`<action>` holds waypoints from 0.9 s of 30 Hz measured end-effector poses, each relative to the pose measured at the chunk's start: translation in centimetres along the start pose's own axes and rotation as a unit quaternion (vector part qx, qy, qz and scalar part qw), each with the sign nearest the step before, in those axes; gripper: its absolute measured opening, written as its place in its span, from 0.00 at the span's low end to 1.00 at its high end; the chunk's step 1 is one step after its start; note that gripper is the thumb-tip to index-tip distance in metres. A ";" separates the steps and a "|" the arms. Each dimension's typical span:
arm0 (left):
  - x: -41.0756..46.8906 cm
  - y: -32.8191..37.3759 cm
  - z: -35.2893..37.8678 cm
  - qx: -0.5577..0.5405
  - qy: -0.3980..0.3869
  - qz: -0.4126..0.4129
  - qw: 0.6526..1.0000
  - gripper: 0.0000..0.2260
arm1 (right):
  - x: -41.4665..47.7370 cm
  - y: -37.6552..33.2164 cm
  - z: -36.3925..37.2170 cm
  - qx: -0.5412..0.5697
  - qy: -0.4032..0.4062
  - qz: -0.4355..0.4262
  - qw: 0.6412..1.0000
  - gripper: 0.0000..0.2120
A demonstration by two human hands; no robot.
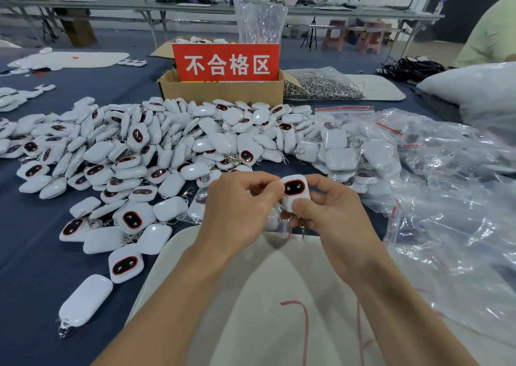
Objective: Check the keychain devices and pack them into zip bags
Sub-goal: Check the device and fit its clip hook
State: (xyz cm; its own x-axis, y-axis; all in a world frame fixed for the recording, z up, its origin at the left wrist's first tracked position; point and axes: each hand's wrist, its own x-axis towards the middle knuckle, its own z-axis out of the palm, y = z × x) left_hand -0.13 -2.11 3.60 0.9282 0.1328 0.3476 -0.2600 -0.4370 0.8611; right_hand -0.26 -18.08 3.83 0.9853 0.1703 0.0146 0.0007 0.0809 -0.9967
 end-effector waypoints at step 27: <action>-0.8 0.0 1.7 0.289 0.031 -0.011 0.957 0.21 | 1.5 -0.1 -0.6 0.180 0.199 0.090 0.959 0.12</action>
State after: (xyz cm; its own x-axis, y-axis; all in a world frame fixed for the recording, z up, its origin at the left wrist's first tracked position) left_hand -0.39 -3.73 2.68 0.9092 0.1929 0.3690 -0.0328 -0.8502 0.5254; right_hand 1.35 -18.41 3.88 0.9509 -0.1700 -0.2586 -0.1642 0.4313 -0.8871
